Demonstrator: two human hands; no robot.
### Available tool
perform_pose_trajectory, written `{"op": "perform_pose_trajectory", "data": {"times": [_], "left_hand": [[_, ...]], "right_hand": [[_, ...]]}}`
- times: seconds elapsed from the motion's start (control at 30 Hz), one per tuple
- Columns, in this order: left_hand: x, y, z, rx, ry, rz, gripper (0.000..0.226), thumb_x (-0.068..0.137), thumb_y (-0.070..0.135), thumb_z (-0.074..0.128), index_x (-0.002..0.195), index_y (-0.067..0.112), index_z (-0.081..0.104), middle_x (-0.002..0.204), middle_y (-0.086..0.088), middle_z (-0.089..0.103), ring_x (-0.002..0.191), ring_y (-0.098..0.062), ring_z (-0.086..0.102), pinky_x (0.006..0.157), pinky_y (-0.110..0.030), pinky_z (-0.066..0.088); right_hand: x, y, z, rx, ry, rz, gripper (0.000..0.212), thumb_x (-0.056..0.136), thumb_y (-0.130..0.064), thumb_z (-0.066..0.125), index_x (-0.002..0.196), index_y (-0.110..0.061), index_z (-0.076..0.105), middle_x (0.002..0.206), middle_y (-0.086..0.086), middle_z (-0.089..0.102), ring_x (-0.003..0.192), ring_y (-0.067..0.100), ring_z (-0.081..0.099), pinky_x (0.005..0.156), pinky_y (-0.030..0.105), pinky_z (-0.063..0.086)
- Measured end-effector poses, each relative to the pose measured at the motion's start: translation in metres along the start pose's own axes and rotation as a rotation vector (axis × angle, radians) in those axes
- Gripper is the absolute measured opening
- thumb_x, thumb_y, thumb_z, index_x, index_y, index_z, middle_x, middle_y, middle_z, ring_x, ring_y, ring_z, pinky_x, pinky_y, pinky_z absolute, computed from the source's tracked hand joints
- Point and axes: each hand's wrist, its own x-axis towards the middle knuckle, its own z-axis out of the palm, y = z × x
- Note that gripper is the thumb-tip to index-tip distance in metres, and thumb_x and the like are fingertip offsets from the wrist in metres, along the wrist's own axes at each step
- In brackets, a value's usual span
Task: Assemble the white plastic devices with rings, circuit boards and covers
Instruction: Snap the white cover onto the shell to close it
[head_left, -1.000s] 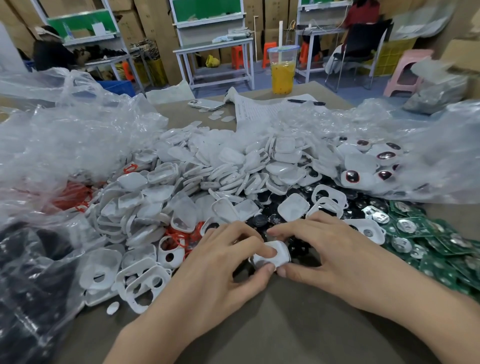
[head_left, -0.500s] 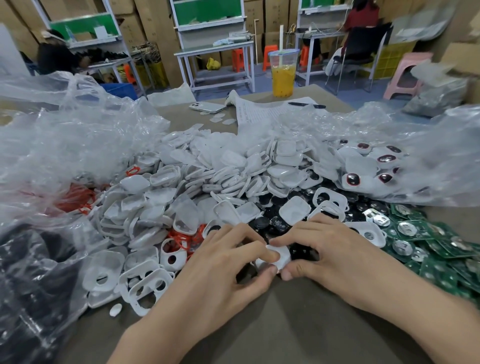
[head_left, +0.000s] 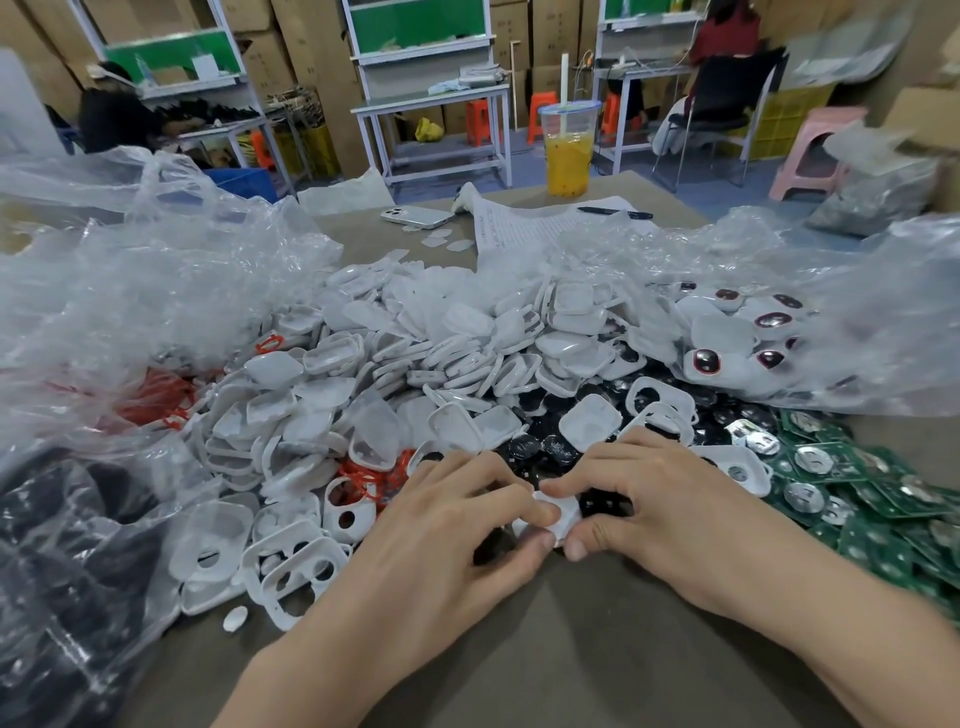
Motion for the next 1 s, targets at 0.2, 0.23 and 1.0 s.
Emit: {"op": "perform_pose_trajectory", "data": {"times": [0.2,0.23,1.0], "left_hand": [[0.0,0.0,-0.001,0.006,-0.003,0.006,0.018,0.097,0.048,0.056,0.103,0.04,0.07,0.1,0.019,0.061,0.096,-0.005,0.055,0.085,-0.026,0.044],[0.0,0.0,-0.001,0.004,0.001,0.006,0.018,0.097,0.048,0.056,0.102,0.039,0.07,0.1,0.019,0.061,0.096,-0.005,0.054,0.085,-0.026,0.043],[-0.003,0.003,-0.003,0.019,-0.036,-0.016,0.024,0.099,0.053,0.049,0.108,0.043,0.069,0.109,0.021,0.062,0.101,-0.002,0.056,0.09,-0.031,0.044]], "right_hand": [[0.0,-0.004,0.0,-0.019,0.004,0.016,0.044,0.081,-0.056,0.068,0.123,-0.044,0.065,0.091,-0.038,0.048,0.102,-0.008,0.032,0.093,0.002,0.021],[-0.001,-0.005,0.0,-0.023,0.004,0.018,0.043,0.082,-0.056,0.068,0.124,-0.044,0.065,0.092,-0.038,0.047,0.102,-0.008,0.032,0.093,0.002,0.02],[0.003,-0.011,0.001,-0.07,-0.04,0.07,0.028,0.084,-0.048,0.068,0.112,-0.044,0.065,0.088,-0.034,0.045,0.093,-0.005,0.027,0.082,0.023,0.022]]}}
